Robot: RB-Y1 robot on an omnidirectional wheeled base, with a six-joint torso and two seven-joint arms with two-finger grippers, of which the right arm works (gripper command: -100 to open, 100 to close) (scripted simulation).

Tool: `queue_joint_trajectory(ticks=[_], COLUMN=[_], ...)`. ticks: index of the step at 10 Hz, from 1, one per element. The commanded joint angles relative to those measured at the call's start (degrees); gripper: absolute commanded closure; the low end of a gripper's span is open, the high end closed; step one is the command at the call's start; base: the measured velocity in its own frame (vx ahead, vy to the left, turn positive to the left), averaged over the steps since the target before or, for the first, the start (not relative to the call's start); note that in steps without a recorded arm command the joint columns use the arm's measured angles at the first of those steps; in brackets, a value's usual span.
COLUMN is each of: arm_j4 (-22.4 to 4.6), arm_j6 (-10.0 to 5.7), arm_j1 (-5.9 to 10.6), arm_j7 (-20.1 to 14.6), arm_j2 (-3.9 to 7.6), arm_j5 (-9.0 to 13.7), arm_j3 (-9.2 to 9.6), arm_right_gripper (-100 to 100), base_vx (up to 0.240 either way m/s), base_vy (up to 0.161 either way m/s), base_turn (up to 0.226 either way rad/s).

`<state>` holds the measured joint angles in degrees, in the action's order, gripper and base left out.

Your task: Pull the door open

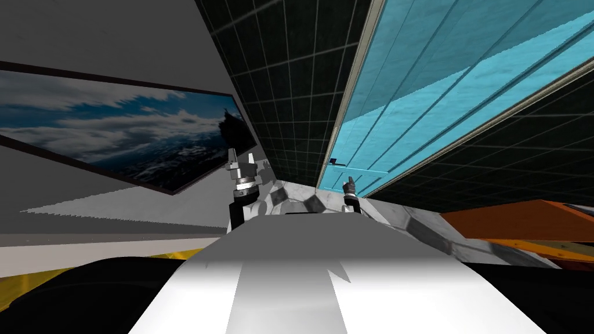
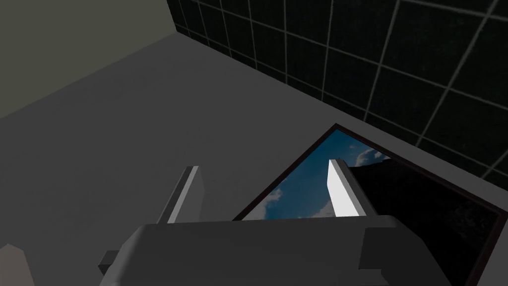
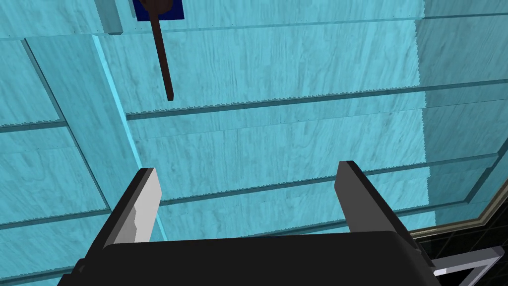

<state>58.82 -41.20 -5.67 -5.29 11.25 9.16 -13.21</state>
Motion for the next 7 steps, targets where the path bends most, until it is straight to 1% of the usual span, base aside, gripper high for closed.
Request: queue_joint_trajectory(ticks=[1, 3, 7], arm_j4=[-2.8, -6.0, -11.6], arm_j6=[-0.78, -1.64, -3.15], arm_j1=[0.67, 1.57, 3.15], arm_j7=[0.0, 0.0, 0.1], arm_j2=[0.25, 0.62, 1.25], arm_j5=[0.2, 0.6, 1.1], arm_j3=[-0.61, -1.35, -2.66], arm_right_gripper=[-100, -100, -100], base_vx=[0.085, 0.094, 0.083], base_vy=[-0.046, -0.034, -0.044], base_turn=[0.145, 0.148, 0.132])
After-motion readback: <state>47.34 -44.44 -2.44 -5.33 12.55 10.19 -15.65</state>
